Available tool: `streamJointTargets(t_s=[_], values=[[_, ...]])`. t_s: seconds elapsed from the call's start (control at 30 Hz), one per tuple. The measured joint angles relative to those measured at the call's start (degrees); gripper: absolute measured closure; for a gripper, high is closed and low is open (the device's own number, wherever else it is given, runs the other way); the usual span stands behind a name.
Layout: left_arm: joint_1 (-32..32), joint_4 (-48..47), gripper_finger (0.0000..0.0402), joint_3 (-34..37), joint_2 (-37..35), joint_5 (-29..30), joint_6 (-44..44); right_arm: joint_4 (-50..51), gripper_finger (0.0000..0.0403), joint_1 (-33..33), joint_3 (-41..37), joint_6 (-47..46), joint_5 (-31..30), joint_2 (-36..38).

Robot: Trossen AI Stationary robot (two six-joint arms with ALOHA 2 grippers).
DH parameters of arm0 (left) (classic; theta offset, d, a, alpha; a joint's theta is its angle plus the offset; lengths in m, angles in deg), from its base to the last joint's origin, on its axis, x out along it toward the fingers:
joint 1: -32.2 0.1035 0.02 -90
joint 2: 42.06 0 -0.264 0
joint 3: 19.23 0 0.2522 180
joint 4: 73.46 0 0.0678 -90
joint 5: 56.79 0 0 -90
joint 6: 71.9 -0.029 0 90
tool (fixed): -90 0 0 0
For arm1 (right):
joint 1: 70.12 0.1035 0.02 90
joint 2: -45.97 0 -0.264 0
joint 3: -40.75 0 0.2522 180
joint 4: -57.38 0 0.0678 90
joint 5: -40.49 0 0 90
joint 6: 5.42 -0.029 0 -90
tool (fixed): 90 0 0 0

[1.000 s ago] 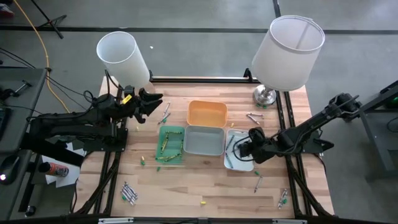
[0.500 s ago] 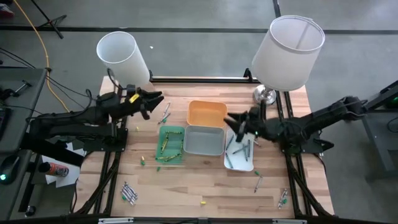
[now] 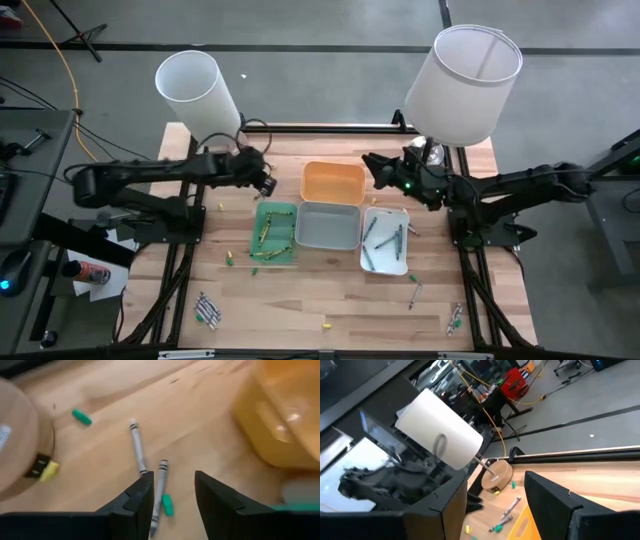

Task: Sort crayons
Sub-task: Put the white crayon into the gray bin

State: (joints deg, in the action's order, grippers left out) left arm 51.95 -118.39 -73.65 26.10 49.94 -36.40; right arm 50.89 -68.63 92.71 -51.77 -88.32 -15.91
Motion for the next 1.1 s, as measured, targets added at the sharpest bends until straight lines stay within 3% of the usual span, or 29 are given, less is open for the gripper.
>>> streamJointTargets(t_s=[0.43,0.7,0.83,0.97,1.03,1.1], values=[[8.94,12.34,0.0275,-0.02,16.61,-3.59,1.33,-0.63,0.0210,-1.13,0.00,1.60,0.89,0.02],[10.27,11.92,0.0275,-2.40,26.00,-2.81,1.70,0.26,0.0210,-1.15,0.00,9.11,1.86,0.02],[9.60,8.47,0.0280,-4.43,27.34,-3.92,1.28,0.33,0.0210,-1.15,0.00,6.71,8.43,1.51],[8.95,2.67,0.0329,-5.97,26.39,-4.21,-0.03,0.87,0.0210,-1.09,0.00,5.21,18.15,4.55],[9.20,3.00,0.0374,-5.87,25.88,-4.98,-0.17,0.92,0.0210,-1.09,0.00,9.79,17.47,5.64],[9.55,3.84,0.0392,-5.86,25.26,-5.11,-0.17,0.71,0.0210,-1.29,0.00,16.13,14.37,5.92]])
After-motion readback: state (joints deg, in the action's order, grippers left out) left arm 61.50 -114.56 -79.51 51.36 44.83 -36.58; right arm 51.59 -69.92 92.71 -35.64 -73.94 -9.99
